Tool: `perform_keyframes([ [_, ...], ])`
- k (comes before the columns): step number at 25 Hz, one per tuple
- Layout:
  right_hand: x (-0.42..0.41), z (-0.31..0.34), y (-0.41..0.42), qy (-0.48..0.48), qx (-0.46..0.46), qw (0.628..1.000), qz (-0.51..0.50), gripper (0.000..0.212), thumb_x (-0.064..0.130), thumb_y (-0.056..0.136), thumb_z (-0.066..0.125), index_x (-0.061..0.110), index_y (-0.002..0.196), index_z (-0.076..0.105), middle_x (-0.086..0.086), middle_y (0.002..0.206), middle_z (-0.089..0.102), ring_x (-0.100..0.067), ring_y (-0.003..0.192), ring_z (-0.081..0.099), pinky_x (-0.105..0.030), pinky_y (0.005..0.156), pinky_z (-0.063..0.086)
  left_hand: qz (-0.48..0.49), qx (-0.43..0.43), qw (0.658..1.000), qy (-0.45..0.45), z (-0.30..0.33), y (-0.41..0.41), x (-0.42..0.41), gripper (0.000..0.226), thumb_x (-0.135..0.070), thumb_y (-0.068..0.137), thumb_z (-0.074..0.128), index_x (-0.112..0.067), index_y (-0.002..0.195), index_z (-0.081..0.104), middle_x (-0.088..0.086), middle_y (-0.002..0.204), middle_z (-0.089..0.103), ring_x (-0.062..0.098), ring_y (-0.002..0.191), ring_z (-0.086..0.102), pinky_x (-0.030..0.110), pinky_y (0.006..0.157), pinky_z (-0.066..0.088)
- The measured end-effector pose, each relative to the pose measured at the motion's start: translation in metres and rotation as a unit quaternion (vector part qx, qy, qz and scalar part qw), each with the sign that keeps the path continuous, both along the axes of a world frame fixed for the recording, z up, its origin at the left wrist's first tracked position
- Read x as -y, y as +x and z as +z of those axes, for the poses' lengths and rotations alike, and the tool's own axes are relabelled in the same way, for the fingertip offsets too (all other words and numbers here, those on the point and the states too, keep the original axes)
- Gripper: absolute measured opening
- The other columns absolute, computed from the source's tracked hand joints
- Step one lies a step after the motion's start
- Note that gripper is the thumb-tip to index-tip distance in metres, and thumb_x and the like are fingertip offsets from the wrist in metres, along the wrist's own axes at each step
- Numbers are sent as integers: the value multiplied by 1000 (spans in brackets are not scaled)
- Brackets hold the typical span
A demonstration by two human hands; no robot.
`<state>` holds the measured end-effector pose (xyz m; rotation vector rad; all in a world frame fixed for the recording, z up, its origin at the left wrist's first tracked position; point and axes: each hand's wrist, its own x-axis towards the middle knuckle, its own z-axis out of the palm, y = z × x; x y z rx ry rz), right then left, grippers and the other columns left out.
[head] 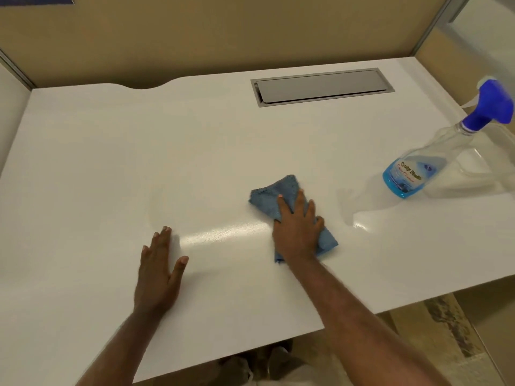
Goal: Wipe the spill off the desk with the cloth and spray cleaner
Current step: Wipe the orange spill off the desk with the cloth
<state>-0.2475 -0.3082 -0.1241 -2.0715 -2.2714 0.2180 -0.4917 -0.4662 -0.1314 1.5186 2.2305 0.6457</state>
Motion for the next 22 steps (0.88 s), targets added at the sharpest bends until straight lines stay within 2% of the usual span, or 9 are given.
perform_keyframes([
  [6, -43, 6, 104, -12, 12, 991, -129, 55, 37, 95, 48, 32, 147, 32, -13, 160, 18, -42, 141, 23, -60, 103, 31, -46, 7, 999, 26, 2, 45, -27, 87, -73, 88, 10, -17, 154, 13, -11, 158, 13, 5, 148, 3, 24, 119, -6],
  [9, -47, 9, 142, -15, 18, 986, -166, 53, 37, 96, 46, 32, 147, 31, -14, 159, 20, -42, 138, 26, -60, 101, 34, -41, 16, 999, 32, 2, 61, -32, 86, -74, 88, 10, -18, 154, 12, -10, 159, 13, 2, 148, 1, 24, 119, -7],
  [12, -42, 8, 166, 7, 11, 984, -179, 51, 32, 95, 49, 27, 145, 37, -17, 156, 26, -43, 129, 35, -58, 95, 38, -40, 22, 998, 40, 4, 76, -36, 83, -72, 89, 12, -19, 153, 12, -9, 160, 13, 2, 148, 1, 25, 119, -6],
  [18, -33, 9, 167, 23, -26, 988, -153, 48, 29, 95, 50, 22, 141, 44, -19, 148, 37, -44, 112, 46, -54, 86, 43, -1, 31, 997, 67, 11, 95, -40, 76, -69, 92, 16, -24, 153, 11, -10, 160, 16, 1, 148, 2, 24, 119, -6],
  [22, -6, 12, 123, 15, -31, 999, -37, 49, 25, 88, 61, 19, 136, 51, -20, 145, 44, -41, 109, 50, -47, 78, 44, 23, 22, 997, 68, 14, 102, -35, 78, -70, 91, 15, -23, 154, 10, -10, 161, 15, 1, 148, 1, 25, 119, -7],
])
